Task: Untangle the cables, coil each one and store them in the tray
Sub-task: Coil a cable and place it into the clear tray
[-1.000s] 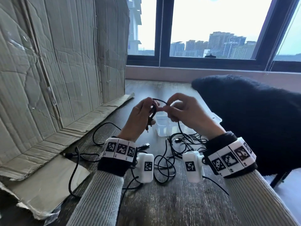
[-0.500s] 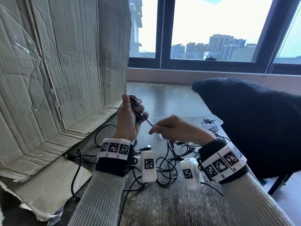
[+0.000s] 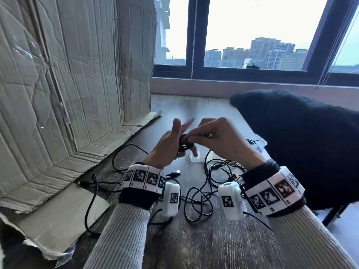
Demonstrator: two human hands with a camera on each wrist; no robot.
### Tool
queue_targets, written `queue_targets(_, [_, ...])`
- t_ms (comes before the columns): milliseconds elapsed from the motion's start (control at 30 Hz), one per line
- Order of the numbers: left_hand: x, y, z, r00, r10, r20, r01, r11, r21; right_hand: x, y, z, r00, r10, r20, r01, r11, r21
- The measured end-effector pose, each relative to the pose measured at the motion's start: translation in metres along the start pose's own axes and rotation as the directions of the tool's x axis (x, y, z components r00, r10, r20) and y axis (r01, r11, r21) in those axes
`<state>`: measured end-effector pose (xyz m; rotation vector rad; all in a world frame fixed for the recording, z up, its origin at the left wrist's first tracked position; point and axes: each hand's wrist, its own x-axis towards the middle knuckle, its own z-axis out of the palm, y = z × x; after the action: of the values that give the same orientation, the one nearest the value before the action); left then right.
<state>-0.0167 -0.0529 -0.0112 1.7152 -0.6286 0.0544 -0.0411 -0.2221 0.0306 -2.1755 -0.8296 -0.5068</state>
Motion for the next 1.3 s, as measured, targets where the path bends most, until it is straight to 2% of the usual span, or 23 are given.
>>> queue_targets(33, [-0.001, 0.004, 0.001, 0.998, -0.007, 0.060, 0.009, 0.999, -0.045, 0.001, 0.004, 0.001, 0.998, 0.026, -0.059, -0.025, 1.000, 0.013])
queue_targets(100, [-0.004, 0.010, 0.001, 0.987, 0.001, 0.159, 0.003, 1.000, -0.022, 0.002, 0.010, 0.003, 0.988, 0.098, -0.118, -0.085, 0.990, 0.111])
queue_targets(200, [-0.006, 0.016, 0.001, 0.982, -0.053, 0.183, 0.045, 0.998, 0.050, 0.003, 0.016, 0.003, 0.970, 0.187, -0.157, -0.149, 0.962, 0.228])
queue_targets(300, [-0.009, 0.021, 0.005, 0.991, -0.035, 0.132, 0.031, 0.999, 0.036, 0.003, 0.019, 0.001, 0.973, 0.216, -0.083, -0.187, 0.945, 0.270])
queue_targets(433, [-0.014, 0.026, 0.006, 0.997, 0.009, 0.076, -0.004, 0.997, -0.071, 0.000, 0.020, 0.005, 0.967, 0.243, 0.071, -0.253, 0.926, 0.281])
queue_targets(500, [-0.016, 0.029, -0.003, 0.999, -0.032, -0.040, 0.023, 0.978, -0.207, -0.002, 0.019, 0.004, 0.949, 0.267, 0.166, -0.313, 0.858, 0.407])
queue_targets(567, [-0.014, 0.028, -0.012, 0.979, -0.089, -0.184, 0.012, 0.925, -0.381, -0.002, 0.018, 0.005, 0.932, 0.281, 0.230, -0.361, 0.784, 0.506])
queue_targets(633, [-0.008, 0.025, -0.015, 0.938, -0.139, -0.317, -0.021, 0.891, -0.454, -0.001, 0.019, 0.010, 0.931, 0.287, 0.225, -0.358, 0.837, 0.413])
queue_targets(700, [-0.004, 0.020, -0.016, 0.891, -0.184, -0.415, -0.056, 0.863, -0.502, -0.002, 0.024, 0.016, 0.915, 0.313, 0.253, -0.371, 0.900, 0.229])
queue_targets(733, [-0.002, 0.017, -0.019, 0.872, -0.197, -0.449, -0.084, 0.842, -0.534, -0.004, 0.027, 0.018, 0.885, 0.345, 0.313, -0.403, 0.904, 0.142])
queue_targets(833, [-0.003, 0.010, -0.036, 0.832, -0.194, -0.520, -0.214, 0.752, -0.623, -0.011, 0.030, 0.016, 0.711, 0.444, 0.545, -0.458, 0.881, -0.120])
queue_targets(867, [-0.004, 0.009, -0.043, 0.833, -0.179, -0.524, -0.267, 0.699, -0.664, -0.011, 0.031, 0.015, 0.695, 0.448, 0.563, -0.440, 0.884, -0.160])
queue_targets(933, [-0.004, 0.006, -0.053, 0.844, -0.157, -0.513, -0.351, 0.562, -0.749, -0.010, 0.031, 0.015, 0.737, 0.449, 0.505, -0.453, 0.883, -0.123])
queue_targets(1000, [-0.004, 0.003, -0.057, 0.836, -0.181, -0.518, -0.408, 0.424, -0.808, -0.008, 0.029, 0.013, 0.816, 0.402, 0.416, -0.391, 0.913, -0.117])
queue_targets(1033, [-0.004, 0.001, -0.060, 0.826, -0.204, -0.525, -0.420, 0.396, -0.816, -0.008, 0.027, 0.011, 0.843, 0.369, 0.392, -0.352, 0.929, -0.117])
queue_targets(1100, [-0.004, 0.000, -0.064, 0.802, -0.244, -0.545, -0.419, 0.421, -0.805, -0.008, 0.025, 0.003, 0.872, 0.333, 0.358, -0.328, 0.942, -0.078])
queue_targets(1167, [-0.003, 0.000, -0.064, 0.776, -0.257, -0.576, -0.407, 0.494, -0.768, -0.010, 0.024, -0.008, 0.889, 0.331, 0.318, -0.326, 0.943, -0.070])
queue_targets(1233, [-0.002, 0.002, -0.062, 0.764, -0.246, -0.596, -0.396, 0.551, -0.735, -0.013, 0.028, -0.020, 0.866, 0.370, 0.336, -0.351, 0.929, -0.118])
queue_targets(1300, [-0.002, 0.003, -0.059, 0.763, -0.227, -0.606, -0.400, 0.570, -0.718, -0.017, 0.034, -0.029, 0.805, 0.447, 0.391, -0.379, 0.893, -0.241])
